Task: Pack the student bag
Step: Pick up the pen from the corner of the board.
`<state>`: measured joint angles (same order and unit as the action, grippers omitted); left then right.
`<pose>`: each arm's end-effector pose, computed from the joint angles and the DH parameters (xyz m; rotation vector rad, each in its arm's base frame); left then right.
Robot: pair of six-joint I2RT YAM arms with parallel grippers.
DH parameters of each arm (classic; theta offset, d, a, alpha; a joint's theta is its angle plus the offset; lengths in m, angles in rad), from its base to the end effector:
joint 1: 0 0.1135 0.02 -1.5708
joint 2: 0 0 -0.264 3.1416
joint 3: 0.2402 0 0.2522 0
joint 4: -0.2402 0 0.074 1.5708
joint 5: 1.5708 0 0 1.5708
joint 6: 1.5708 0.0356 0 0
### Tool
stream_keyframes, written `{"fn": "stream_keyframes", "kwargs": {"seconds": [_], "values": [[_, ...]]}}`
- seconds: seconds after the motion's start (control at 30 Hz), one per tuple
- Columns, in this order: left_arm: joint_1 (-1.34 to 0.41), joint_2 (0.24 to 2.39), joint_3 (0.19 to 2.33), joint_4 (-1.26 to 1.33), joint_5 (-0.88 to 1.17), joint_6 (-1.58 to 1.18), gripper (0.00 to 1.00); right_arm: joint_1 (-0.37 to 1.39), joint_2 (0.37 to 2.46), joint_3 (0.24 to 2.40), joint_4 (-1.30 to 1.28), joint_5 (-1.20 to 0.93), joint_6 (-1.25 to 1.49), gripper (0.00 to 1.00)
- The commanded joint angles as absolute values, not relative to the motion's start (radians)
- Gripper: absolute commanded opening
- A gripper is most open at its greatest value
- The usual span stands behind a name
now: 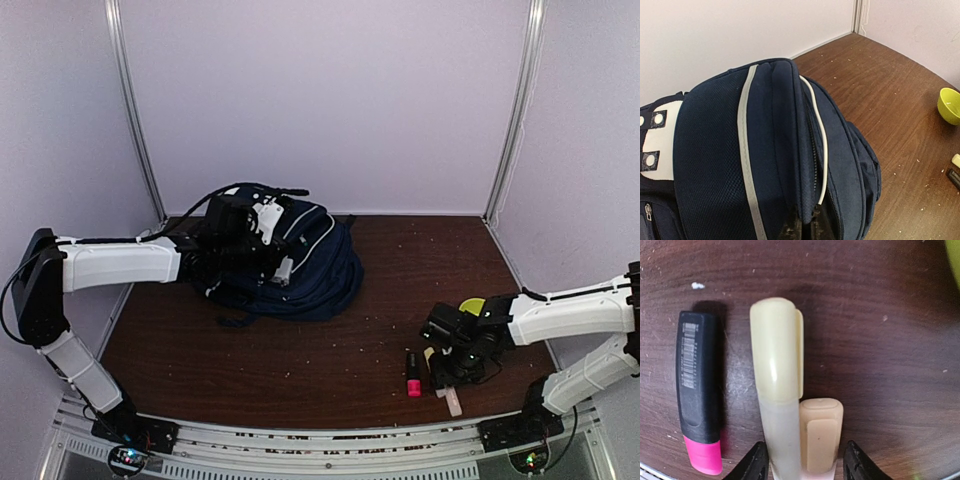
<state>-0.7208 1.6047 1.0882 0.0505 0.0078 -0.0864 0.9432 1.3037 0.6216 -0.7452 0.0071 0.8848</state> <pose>0.2774 -0.2441 0.2593 0.6522 1.9706 -0.5099 0.1141 0.1569 0.1518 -0.0881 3.0426 0.1667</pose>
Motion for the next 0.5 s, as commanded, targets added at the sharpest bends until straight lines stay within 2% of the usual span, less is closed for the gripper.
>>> {"fn": "stream_keyframes", "kwargs": {"seconds": [0.0, 0.2, 0.33, 0.47], "values": [[-0.709, 1.61, 1.129, 0.104, 0.014, -0.078, 0.0, 0.945, 1.321, 0.685, -0.87, 0.09, 0.82, 0.52], [-0.709, 1.605, 1.135, 0.095, 0.005, -0.067, 0.0, 0.945, 1.278, 0.685, -0.927, 0.087, 0.816, 0.6], [-0.709, 1.608, 1.134, 0.1, 0.009, -0.067, 0.0, 0.945, 1.228, 0.668, -0.954, 0.06, 0.822, 0.47], [-0.709, 1.615, 1.131, 0.106, 0.013, -0.072, 0.0, 0.945, 1.192, 0.647, -0.982, 0.025, 0.836, 0.48]]}}
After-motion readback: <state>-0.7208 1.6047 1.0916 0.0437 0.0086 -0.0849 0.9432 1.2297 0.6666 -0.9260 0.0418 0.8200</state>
